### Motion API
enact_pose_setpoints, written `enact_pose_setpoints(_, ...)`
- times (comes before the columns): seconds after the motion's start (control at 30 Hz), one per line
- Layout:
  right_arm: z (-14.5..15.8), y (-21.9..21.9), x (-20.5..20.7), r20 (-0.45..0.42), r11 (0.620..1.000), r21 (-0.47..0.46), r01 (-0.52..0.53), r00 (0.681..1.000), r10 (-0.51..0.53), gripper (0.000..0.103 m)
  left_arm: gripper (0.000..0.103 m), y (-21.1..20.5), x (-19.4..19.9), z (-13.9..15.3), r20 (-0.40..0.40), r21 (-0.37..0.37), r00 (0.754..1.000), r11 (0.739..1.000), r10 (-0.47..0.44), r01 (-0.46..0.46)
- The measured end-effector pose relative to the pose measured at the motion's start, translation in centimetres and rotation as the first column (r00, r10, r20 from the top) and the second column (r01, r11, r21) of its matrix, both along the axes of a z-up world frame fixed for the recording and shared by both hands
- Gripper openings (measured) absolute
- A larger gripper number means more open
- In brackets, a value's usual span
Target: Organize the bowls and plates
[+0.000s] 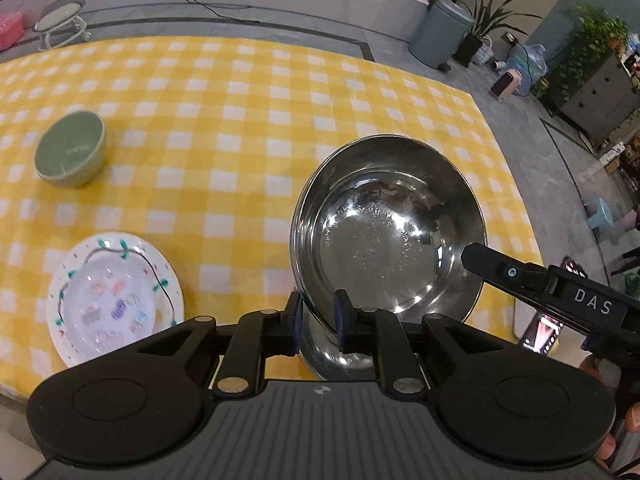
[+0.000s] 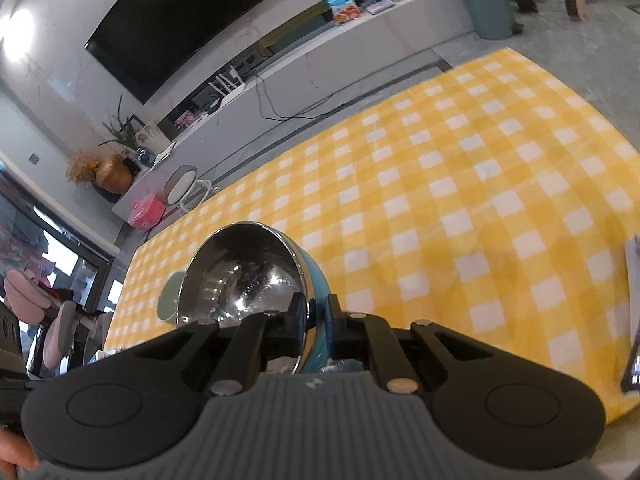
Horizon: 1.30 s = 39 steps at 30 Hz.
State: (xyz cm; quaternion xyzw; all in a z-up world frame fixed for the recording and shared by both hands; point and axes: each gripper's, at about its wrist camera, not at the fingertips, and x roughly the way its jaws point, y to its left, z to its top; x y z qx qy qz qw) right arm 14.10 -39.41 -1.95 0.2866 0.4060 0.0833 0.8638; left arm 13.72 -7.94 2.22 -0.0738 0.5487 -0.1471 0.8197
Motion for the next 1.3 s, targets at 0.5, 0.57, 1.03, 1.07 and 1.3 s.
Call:
enact_pose_setpoints(0.5,-2.0,-0.2,-1.6,-0.061,0.997,-0.071,0.001,0.998,-0.006,0.009,0.018,-0.2,-0.9,-3.6,-0.185,-0.077,0.983,0.997,-0.012,-0.002)
enact_pose_setpoints(0.57,-2.3,-0.1,-1.6,-0.069,0.997,-0.082,-0.001,0.998,-0.005,0.009,0.018,-0.3,-0.9,-3.9,-0.198,-0.075,0.980,0.997,-0.015,0.000)
enact_pose_setpoints(1.03,-3.1,0.1,-1.2,-0.103,0.995,-0.103,-0.004,0.995,-0.006,0.009,0.019,-0.4,0.0,-4.3,-0.226,-0.053,0.974,0.999,-0.019,0.007)
enact_pose_setpoints(1.07,-3.2,0.2,-1.2,-0.104,0.995,-0.103,-0.006,0.995,-0.005,0.009,0.020,-0.4,0.1,-4.2,-0.223,-0.047,0.975,0.999,-0.016,0.005)
enact_pose_setpoints(1.3,-3.3,0.4,-1.1,-0.101,0.995,-0.103,-0.015,0.995,0.004,0.015,0.022,-0.1,0.0,-3.6,-0.198,-0.054,0.979,0.998,-0.039,0.029)
